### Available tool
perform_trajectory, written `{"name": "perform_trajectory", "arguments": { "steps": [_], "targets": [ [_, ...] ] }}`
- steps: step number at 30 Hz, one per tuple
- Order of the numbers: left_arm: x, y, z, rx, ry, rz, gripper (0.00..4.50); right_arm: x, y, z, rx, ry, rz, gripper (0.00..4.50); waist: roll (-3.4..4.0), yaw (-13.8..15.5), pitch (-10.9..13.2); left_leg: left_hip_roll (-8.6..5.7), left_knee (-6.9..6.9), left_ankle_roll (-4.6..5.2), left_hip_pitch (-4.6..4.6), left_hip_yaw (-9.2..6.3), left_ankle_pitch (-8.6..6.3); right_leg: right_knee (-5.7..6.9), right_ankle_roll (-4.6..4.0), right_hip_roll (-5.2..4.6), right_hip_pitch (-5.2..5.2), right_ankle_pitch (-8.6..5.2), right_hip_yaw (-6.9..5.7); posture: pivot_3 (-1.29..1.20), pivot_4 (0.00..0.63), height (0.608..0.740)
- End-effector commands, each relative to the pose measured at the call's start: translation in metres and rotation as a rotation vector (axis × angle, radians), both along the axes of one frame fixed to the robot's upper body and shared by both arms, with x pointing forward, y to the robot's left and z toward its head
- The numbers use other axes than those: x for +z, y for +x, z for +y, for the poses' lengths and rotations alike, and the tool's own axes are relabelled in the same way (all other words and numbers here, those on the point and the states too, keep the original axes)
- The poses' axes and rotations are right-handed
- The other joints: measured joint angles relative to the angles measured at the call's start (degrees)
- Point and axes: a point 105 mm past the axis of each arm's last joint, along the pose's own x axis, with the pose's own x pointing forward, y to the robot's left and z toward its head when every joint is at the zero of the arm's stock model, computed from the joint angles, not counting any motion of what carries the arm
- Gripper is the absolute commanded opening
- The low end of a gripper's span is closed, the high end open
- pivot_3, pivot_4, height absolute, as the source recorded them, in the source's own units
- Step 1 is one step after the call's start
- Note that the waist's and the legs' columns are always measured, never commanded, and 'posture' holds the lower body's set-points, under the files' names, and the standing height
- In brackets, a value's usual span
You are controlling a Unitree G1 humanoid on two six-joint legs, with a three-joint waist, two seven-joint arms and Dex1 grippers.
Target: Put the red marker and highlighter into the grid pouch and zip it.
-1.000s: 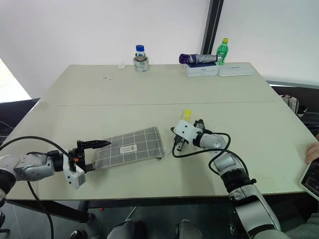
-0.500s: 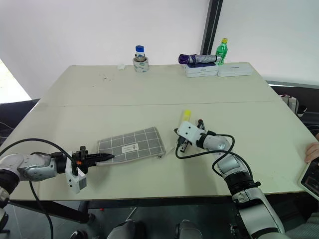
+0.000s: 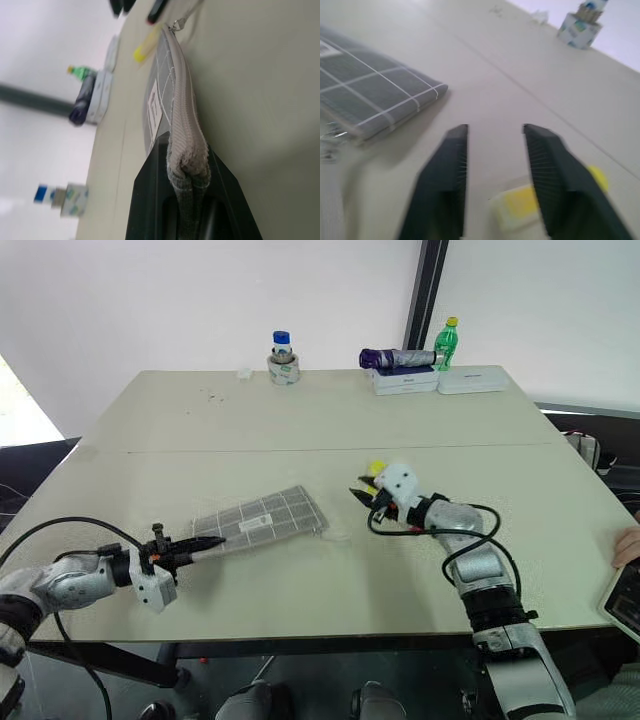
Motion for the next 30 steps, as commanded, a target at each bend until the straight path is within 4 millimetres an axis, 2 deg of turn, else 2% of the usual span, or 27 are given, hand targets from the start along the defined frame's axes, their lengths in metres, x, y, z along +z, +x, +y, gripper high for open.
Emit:
{"name": "perform_trajectory", "arguments": {
  "steps": [1,2,4,8,12,16,22,24,26,30],
  "targets": [
    [0.016,0.002,0.0,0.037,-0.085,-0.025,0.0,-0.001,-0.027,0.012,0.129,0.001,0.057,3.81,-0.01,0.0,0.0,0.0,0.0,0.0,0.0,-0.03,0.0,0.0,0.0,0.0,0.01,0.0,0.0,0.0,0.15,0.738],
    [0.015,0.001,-0.001,0.035,-0.082,-0.017,0.0,-0.007,-0.032,0.016,0.147,-0.002,0.088,4.41,-0.02,0.0,0.0,0.0,0.0,0.01,0.0,-0.06,-0.01,-0.01,0.0,0.0,0.02,0.0,-0.01,0.0,0.15,0.738],
    [0.014,-0.001,-0.003,0.041,-0.092,-0.009,0.0,-0.012,-0.033,0.023,0.132,0.009,0.105,4.41,-0.02,-0.2,0.0,0.0,0.01,0.07,0.0,-0.08,-0.04,0.0,0.0,0.0,0.03,0.0,-0.01,0.0,0.15,0.738],
    [0.017,0.003,-0.007,0.068,-0.118,-0.012,0.0,-0.041,-0.032,0.049,0.094,-0.011,0.17,4.41,-0.02,-0.3,0.0,0.0,0.02,0.25,0.02,-0.13,-0.15,0.02,-0.02,0.07,0.03,0.01,-0.04,0.0,0.15,0.738],
    [0.02,0.006,-0.007,0.095,-0.122,-0.024,0.0,-0.055,-0.033,0.064,0.053,0.023,0.204,4.41,-0.02,-0.1,0.0,-0.02,0.02,0.07,-0.02,-0.12,-0.04,0.02,-0.02,0.04,0.01,0.01,-0.04,0.0,0.15,0.738],
    [0.022,0.006,-0.008,0.107,-0.13,-0.03,0.0,-0.062,-0.025,0.07,0.0,0.04,0.211,4.41,-0.05,0.1,0.0,-0.05,0.03,0.03,-0.05,-0.11,-0.02,-0.01,-0.02,0.02,0.02,0.01,-0.04,0.0,0.15,0.738],
    [0.019,0.003,-0.011,0.098,-0.121,-0.016,0.0,-0.064,-0.009,0.094,-0.004,0.109,0.23,4.41,-0.06,-0.3,0.0,-0.04,0.01,0.02,-0.02,-0.11,-0.02,0.0,-0.02,0.08,0.01,0.01,-0.04,0.0,0.15,0.738],
    [0.019,0.003,-0.012,0.095,-0.119,-0.017,0.0,-0.064,-0.005,0.096,-0.019,0.124,0.227,3.88,-0.06,-0.3,0.0,-0.03,0.0,0.02,-0.03,-0.1,-0.01,0.0,-0.02,0.08,0.01,0.01,-0.04,0.0,0.15,0.738],
    [0.019,0.003,-0.013,0.094,-0.119,-0.016,0.0,-0.061,0.001,0.093,-0.052,0.135,0.217,3.13,-0.06,-0.2,0.0,-0.03,-0.01,0.02,-0.03,-0.09,-0.01,-0.01,-0.02,0.08,0.01,0.01,-0.04,0.0,0.15,0.738],
    [0.019,0.004,-0.013,0.098,-0.118,-0.019,0.0,-0.056,-0.005,0.089,-0.02,0.088,0.185,0.98,-0.06,0.1,0.0,-0.05,0.01,0.03,-0.04,-0.09,-0.02,-0.02,-0.02,0.01,0.04,0.01,-0.04,0.0,0.15,0.738]
  ]
}}
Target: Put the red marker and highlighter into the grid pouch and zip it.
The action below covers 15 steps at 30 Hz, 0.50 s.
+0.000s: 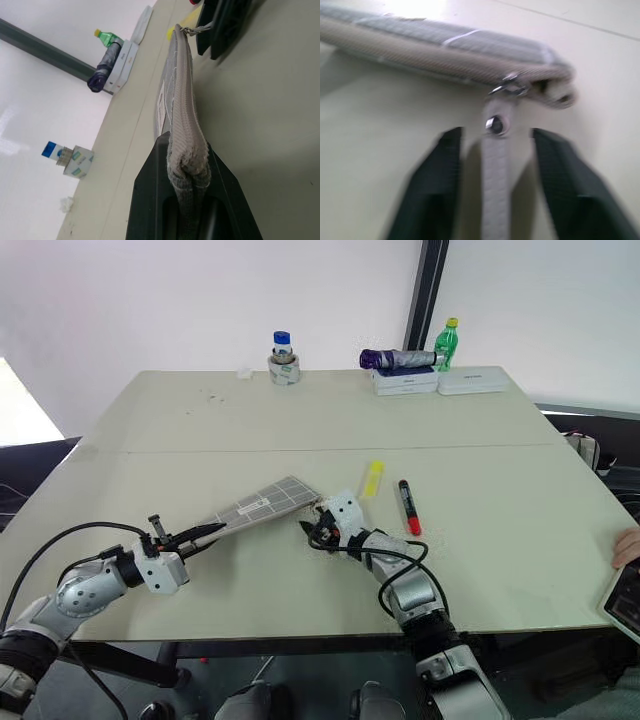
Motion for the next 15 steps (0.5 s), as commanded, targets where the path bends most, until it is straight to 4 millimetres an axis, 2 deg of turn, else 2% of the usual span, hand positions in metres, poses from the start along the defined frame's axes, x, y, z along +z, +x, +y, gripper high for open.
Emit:
{"name": "perform_trajectory", "arguments": {
  "steps": [1,2,6,8,10,12,15],
  "targets": [
    [0.013,0.002,0.001,0.012,-0.015,-0.058,0.0,0.017,-0.005,-0.003,0.041,-0.057,-0.091,0.44,0.0,0.0,0.0,0.0,0.0,0.0,0.0,0.0,0.0,0.0,0.0,-0.01,0.0,0.0,0.0,0.0,0.15,0.738],
    [0.014,0.003,0.002,0.018,-0.015,-0.064,0.0,0.017,-0.008,-0.003,0.063,-0.112,-0.112,0.06,0.0,-0.1,0.0,0.0,-0.01,0.01,0.0,-0.01,-0.01,0.0,0.0,-0.01,0.0,0.0,0.0,0.0,0.15,0.738],
    [0.015,0.005,-0.001,0.026,-0.014,-0.088,0.0,0.015,-0.022,0.007,0.157,-0.264,-0.164,0.06,0.0,-0.4,0.0,0.02,-0.05,0.03,0.01,-0.03,-0.02,0.0,-0.01,0.0,-0.04,0.0,0.0,0.0,0.15,0.738],
    [0.014,0.005,-0.007,0.019,-0.006,-0.1,0.0,0.015,-0.03,0.023,0.216,-0.293,-0.183,0.06,0.0,-0.5,0.0,0.03,-0.07,0.02,0.01,-0.02,-0.02,0.0,0.0,0.02,-0.05,0.0,0.0,0.0,0.15,0.738],
    [0.012,0.004,-0.014,0.009,0.002,-0.109,0.0,0.015,-0.036,0.037,0.261,-0.305,-0.2,0.06,0.0,-0.5,0.0,0.02,-0.07,0.01,0.01,-0.02,-0.01,0.0,0.0,0.04,-0.05,0.0,0.0,0.0,0.15,0.738],
    [0.007,-0.001,-0.021,-0.02,0.009,-0.101,0.0,0.023,-0.035,0.051,0.248,-0.229,-0.182,0.06,0.0,-0.5,0.0,0.02,-0.07,0.01,0.0,0.0,-0.01,0.0,-0.01,0.06,-0.06,0.0,0.0,0.0,0.15,0.738],
    [0.002,-0.006,-0.026,-0.041,0.036,-0.098,0.0,0.03,-0.032,0.058,0.258,-0.231,-0.208,0.06,0.0,-0.4,0.0,0.03,-0.06,0.0,0.0,0.0,0.0,0.01,0.0,0.05,-0.06,0.0,0.0,0.0,0.15,0.738]
  ]
}}
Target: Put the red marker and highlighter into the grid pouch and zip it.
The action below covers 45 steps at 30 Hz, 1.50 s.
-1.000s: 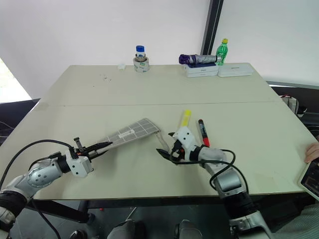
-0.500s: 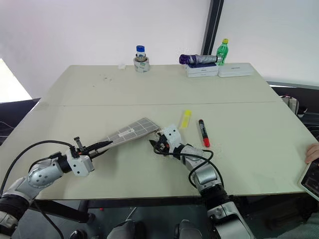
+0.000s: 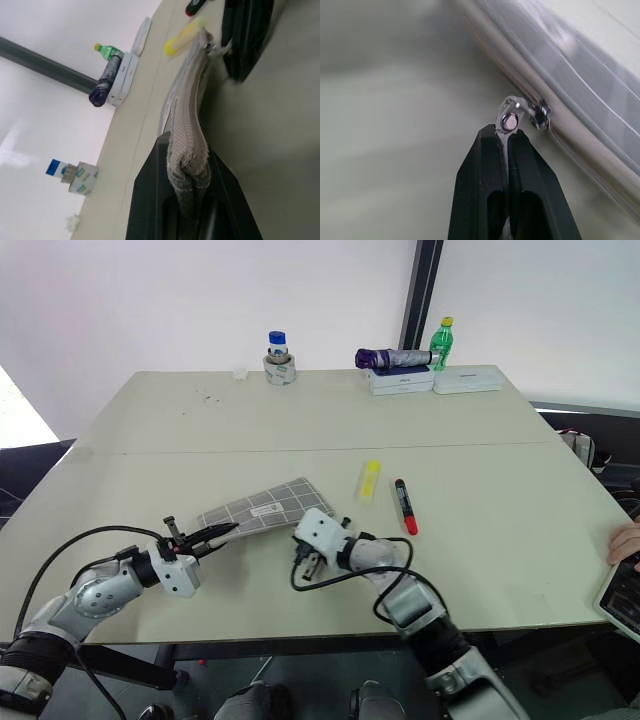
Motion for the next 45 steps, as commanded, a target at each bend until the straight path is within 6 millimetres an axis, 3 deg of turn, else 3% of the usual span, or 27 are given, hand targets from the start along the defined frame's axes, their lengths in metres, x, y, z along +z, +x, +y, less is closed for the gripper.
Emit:
{"name": "perform_trajectory", "arguments": {
  "steps": [1,8,18,23,28,34,37,41,45],
  "targets": [
    [0.007,-0.003,-0.005,-0.017,0.003,-0.046,0.0,0.025,-0.001,0.013,0.07,0.002,-0.106,0.06,0.0,0.2,0.0,0.0,0.01,0.0,0.0,0.0,0.0,0.0,0.0,-0.01,0.0,0.0,0.0,0.0,0.15,0.738],
    [0.007,0.001,0.004,0.069,0.007,-0.062,0.0,0.04,-0.03,0.04,0.413,-0.102,-0.305,0.06,-0.04,0.1,0.0,-0.01,0.02,0.19,0.0,-0.02,-0.11,-0.02,-0.01,-0.05,0.02,0.0,0.0,0.0,0.15,0.738],
    [0.019,0.015,-0.002,0.164,-0.096,-0.086,0.0,0.023,-0.031,0.052,0.584,-0.257,-0.384,0.06,-0.04,0.2,0.0,-0.01,0.07,0.01,0.0,0.01,-0.01,-0.01,0.0,-0.04,0.03,0.0,-0.01,0.0,0.15,0.738],
    [0.017,0.017,-0.004,0.182,-0.089,-0.079,0.0,0.031,-0.045,0.063,0.7,-0.236,-0.48,0.06,-0.04,0.1,0.0,-0.01,0.05,0.0,0.0,0.02,0.0,-0.01,0.0,-0.03,0.02,0.0,-0.01,0.0,0.15,0.738],
    [0.013,0.018,-0.006,0.173,-0.057,-0.08,0.0,0.043,-0.045,0.067,0.711,-0.192,-0.524,0.06,-0.04,0.1,0.0,0.0,0.05,0.0,0.0,0.02,0.0,-0.01,0.0,-0.03,0.02,0.0,-0.01,0.0,0.15,0.738],
    [0.02,0.019,-0.004,0.171,-0.094,-0.088,0.0,0.042,-0.025,0.05,0.601,-0.196,-0.492,0.06,-0.04,0.2,0.0,0.0,0.05,0.0,0.0,0.02,0.0,-0.01,0.0,-0.04,0.03,0.0,-0.01,0.0,0.15,0.738],
    [0.023,0.018,-0.002,0.176,-0.114,-0.085,0.0,0.045,-0.022,0.038,0.573,-0.144,-0.415,0.94,-0.04,0.2,0.0,0.01,0.05,0.0,0.0,0.01,0.0,-0.01,0.0,-0.04,0.02,0.0,-0.01,0.0,0.15,0.738],
    [0.026,0.016,0.003,0.179,-0.145,-0.072,0.0,0.047,-0.017,0.01,0.474,-0.067,-0.316,2.93,-0.04,0.4,0.0,0.0,0.06,0.0,0.0,-0.01,0.0,-0.02,0.0,-0.07,0.05,0.0,-0.01,0.0,0.15,0.738],
    [0.026,0.013,0.003,0.162,-0.187,-0.033,0.0,0.056,-0.006,-0.019,0.329,0.101,-0.177,2.93,-0.04,0.3,0.0,0.0,0.05,0.02,0.01,-0.03,-0.01,-0.02,-0.01,-0.1,0.06,0.0,-0.01,0.0,0.15,0.738]
  ]
}}
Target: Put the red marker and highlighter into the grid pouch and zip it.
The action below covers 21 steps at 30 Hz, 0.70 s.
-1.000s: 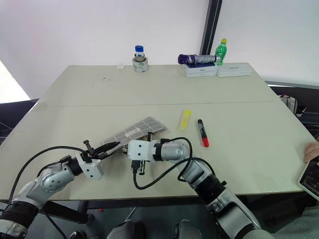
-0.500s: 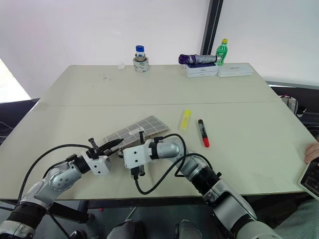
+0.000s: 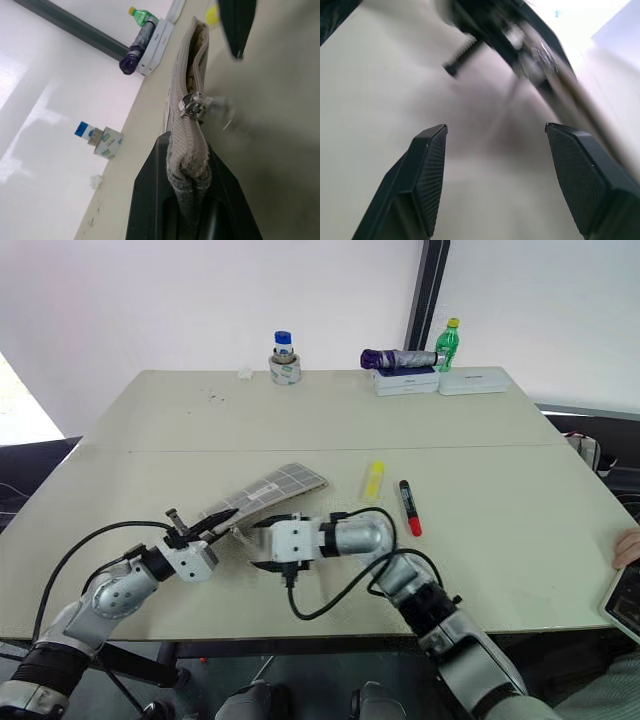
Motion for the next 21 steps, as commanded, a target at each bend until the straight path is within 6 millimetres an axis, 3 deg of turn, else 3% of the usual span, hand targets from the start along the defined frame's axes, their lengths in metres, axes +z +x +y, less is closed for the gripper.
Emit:
{"name": "perform_trajectory", "arguments": {
  "steps": [1,2,4,7,9,12,16,21],
  "targets": [
    [0.013,-0.004,0.0,-0.04,-0.075,0.004,0.0,0.031,0.012,-0.023,-0.107,0.175,0.059,2.93,0.0,-0.1,0.0,0.01,0.0,0.0,0.0,-0.01,0.0,0.0,0.0,0.01,0.0,0.0,0.0,0.0,0.15,0.738],
    [0.012,-0.006,-0.001,-0.053,-0.097,0.025,0.0,0.035,0.016,-0.027,-0.135,0.211,0.076,2.93,0.0,-0.1,0.0,0.01,-0.01,0.0,0.01,-0.02,0.0,0.01,0.0,0.02,0.0,0.0,0.0,0.0,0.15,0.738],
    [0.012,-0.007,-0.003,-0.075,-0.158,0.075,0.0,0.038,0.018,-0.028,-0.157,0.256,0.115,2.42,0.0,-0.2,0.0,0.02,-0.02,0.01,0.01,-0.02,0.0,0.01,0.0,0.03,0.0,0.0,0.0,0.0,0.15,0.738],
    [0.014,-0.006,-0.002,-0.078,-0.152,0.081,0.0,0.045,0.023,-0.036,-0.204,0.328,0.139,1.13,0.0,-0.3,0.0,0.03,-0.05,0.0,0.02,-0.02,0.0,0.0,0.0,0.04,-0.01,0.0,0.0,0.0,0.15,0.738],
    [0.019,-0.004,0.003,-0.061,-0.153,0.066,0.0,0.05,0.032,-0.048,-0.272,0.363,0.122,0.03,0.0,-0.2,0.0,0.03,-0.05,0.0,0.02,-0.02,0.0,0.0,0.0,0.05,-0.01,0.0,-0.01,0.0,0.15,0.738],
    [0.022,-0.003,0.007,-0.043,-0.146,0.054,0.0,0.049,0.05,-0.069,-0.414,0.349,0.06,0.03,0.0,0.1,0.0,-0.02,-0.02,0.01,0.01,-0.02,0.0,-0.01,0.0,0.01,0.01,0.0,0.0,0.0,0.15,0.738],
    [0.024,0.0,0.011,-0.013,-0.163,0.039,0.0,0.05,0.073,-0.096,-0.609,0.393,0.071,1.27,0.0,0.0,0.0,-0.02,-0.02,0.01,0.01,-0.02,-0.01,-0.02,0.0,-0.01,0.01,0.0,0.0,0.0,0.15,0.738],
    [0.021,-0.002,0.009,-0.017,-0.142,0.035,0.0,0.051,0.086,-0.1,-0.794,0.414,0.103,4.03,0.01,-0.5,0.0,0.01,-0.09,-0.02,0.01,0.0,0.01,-0.01,0.0,0.03,-0.03,0.0,0.01,0.0,0.15,0.738]
  ]
}}
